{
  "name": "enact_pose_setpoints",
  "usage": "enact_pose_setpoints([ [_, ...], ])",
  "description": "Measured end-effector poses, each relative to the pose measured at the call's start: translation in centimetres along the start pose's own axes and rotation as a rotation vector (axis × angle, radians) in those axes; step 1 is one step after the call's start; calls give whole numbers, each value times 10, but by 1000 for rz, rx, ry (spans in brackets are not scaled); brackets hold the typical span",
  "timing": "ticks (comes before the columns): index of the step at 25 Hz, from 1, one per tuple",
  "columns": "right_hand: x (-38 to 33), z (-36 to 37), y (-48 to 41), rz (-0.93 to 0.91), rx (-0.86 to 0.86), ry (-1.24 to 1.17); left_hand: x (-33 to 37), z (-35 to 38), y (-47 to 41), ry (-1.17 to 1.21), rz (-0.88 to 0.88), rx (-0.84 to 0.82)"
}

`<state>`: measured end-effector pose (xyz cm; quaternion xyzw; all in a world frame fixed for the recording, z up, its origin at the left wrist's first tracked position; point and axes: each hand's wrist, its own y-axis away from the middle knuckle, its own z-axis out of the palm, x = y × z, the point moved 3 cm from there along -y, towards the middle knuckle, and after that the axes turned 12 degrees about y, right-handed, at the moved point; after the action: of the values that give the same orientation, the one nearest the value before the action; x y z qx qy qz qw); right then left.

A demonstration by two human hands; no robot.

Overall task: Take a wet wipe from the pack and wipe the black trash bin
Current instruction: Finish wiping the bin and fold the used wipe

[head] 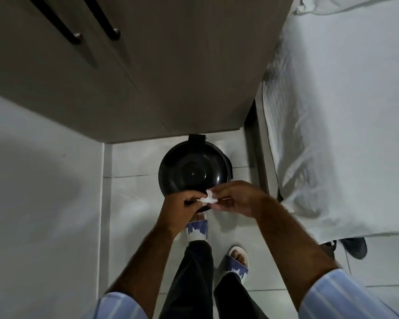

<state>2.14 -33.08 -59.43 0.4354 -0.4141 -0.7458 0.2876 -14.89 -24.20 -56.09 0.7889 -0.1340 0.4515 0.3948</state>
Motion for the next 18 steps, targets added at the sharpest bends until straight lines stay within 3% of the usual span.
enact_pose_setpoints([
  [8,18,6,-20,73,37,38,-39,-2,-9,-46,-114,-29],
  [11,23,9,-18,157,-83,37,-50,-9,-1,73,-197,-40],
  [13,34,6,-18,291,-171,160,-61,-15,13,196,-319,-54],
  [16,55,-8,-18,505,-168,392,-85,-27,34,179,-487,-147],
  [18,68,-16,-22,535,-149,473,-99,-31,39,147,-558,-153],
])
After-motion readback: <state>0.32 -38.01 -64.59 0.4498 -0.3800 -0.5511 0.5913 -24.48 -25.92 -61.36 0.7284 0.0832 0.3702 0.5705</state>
